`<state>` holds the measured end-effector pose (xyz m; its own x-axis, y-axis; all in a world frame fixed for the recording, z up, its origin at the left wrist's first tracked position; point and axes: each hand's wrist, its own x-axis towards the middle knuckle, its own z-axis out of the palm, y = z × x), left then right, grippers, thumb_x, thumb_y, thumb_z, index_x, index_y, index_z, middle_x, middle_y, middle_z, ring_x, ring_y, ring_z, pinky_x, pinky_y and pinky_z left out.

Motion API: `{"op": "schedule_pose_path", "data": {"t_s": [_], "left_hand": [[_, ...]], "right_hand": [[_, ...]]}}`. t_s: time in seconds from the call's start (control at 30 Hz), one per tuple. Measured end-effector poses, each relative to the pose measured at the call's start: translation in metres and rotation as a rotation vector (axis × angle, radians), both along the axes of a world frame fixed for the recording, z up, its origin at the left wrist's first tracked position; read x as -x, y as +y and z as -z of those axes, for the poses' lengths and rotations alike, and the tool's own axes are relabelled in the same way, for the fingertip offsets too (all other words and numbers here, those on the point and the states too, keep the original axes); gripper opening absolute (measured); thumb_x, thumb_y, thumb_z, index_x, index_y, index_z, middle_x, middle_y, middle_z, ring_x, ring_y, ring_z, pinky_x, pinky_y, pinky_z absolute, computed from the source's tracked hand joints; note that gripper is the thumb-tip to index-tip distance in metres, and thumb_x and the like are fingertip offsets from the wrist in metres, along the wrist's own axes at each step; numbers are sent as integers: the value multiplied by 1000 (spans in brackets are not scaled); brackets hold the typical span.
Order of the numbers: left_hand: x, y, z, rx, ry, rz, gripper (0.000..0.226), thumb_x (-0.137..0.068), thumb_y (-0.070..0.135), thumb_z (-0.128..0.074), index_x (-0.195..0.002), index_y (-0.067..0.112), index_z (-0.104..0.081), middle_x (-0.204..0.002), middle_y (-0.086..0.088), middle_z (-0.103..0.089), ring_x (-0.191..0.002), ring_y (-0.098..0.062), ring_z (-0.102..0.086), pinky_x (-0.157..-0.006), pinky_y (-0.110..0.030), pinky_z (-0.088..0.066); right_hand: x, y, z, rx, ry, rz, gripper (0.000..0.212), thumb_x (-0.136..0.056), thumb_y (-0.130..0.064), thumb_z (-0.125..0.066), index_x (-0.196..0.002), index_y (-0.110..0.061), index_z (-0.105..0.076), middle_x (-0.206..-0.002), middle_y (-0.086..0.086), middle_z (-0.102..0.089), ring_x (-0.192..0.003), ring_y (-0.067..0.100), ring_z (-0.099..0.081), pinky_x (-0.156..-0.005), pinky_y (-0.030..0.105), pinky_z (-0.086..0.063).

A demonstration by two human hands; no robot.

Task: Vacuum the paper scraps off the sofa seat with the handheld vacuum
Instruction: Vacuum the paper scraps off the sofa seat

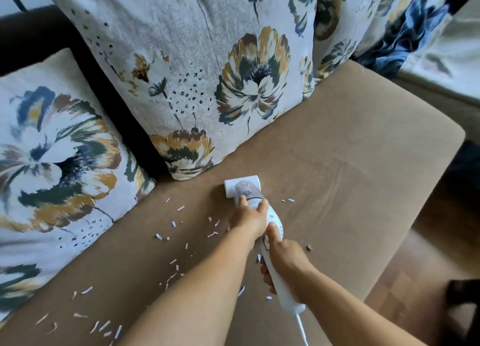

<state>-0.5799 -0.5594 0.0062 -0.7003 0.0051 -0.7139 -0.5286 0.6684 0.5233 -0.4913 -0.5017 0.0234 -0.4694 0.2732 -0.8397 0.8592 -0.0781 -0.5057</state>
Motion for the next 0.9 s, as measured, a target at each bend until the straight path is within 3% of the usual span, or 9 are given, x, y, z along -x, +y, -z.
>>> {"op": "schedule_pose_path", "data": {"t_s": [0.2,0.57,0.9], "left_hand": [[-28,23,-19,-117,55,123,73,-93,55,-43,-155,35,-10,-153,-14,-32,-127,-35,-47,-102,-38,-44],[-44,62,1,-166,-9,194,70,-97,45,-46,-156,27,-13,-157,-6,-29,-134,-32,-43,-106,-39,-41],[-51,49,-4,-139,0,237,69,-98,48,-44,-156,28,-14,-157,-5,-30,-131,-33,-46,-99,-38,-44]], "right_hand": [[-34,3,-18,-17,80,202,71,-93,-63,-34,-58,-6,-57,-45,6,-53,-43,23,-50,-55,30,-45],[-50,29,-6,27,20,284,69,-97,-60,-28,-79,-2,-59,-60,11,-55,-43,21,-52,-37,19,-43],[-56,18,1,71,-1,314,75,-93,-67,-30,-80,-2,-64,-54,11,-58,-49,26,-58,-53,31,-49]]}}
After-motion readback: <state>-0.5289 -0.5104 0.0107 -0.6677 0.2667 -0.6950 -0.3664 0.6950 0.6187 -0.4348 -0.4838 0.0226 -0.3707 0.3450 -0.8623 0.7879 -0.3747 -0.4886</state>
